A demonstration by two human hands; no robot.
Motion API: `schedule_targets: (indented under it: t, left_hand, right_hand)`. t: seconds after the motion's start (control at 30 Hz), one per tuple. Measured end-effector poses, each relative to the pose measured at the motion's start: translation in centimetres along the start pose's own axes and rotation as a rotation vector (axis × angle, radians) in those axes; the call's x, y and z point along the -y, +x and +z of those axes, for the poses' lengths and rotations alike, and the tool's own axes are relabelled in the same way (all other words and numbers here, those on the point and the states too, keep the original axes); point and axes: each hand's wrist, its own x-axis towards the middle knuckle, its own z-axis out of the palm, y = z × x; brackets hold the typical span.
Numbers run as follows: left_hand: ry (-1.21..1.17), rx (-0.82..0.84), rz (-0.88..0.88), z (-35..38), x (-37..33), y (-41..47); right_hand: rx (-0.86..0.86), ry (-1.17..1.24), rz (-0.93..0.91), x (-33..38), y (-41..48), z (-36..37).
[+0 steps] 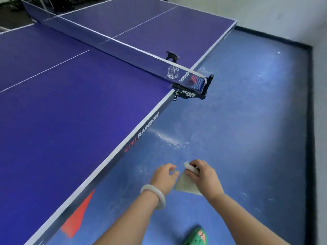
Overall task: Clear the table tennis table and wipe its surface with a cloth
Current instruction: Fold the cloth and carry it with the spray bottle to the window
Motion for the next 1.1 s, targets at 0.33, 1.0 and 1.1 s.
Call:
schedule_targets:
  t: [0.33, 1.0, 1.1]
  left_hand:
    - [-0.252, 0.133, 0.074, 12.8, -15.9, 6.0]
    - [-0.128, 0.163, 0.129, 20.7, -30.8, 27.8]
    - [-0.143, 0.157, 0.068, 21.3, -33.8, 31.6]
  right_hand:
    - [0.047, 0.052, -0.095, -10.9, 4.0, -15.5]
    - [0.167, -0.218, -0.043, -24.1, 23.1, -27.2]
    - [0.191, -0.185, -0.024, -25.0, 27.1, -28.8]
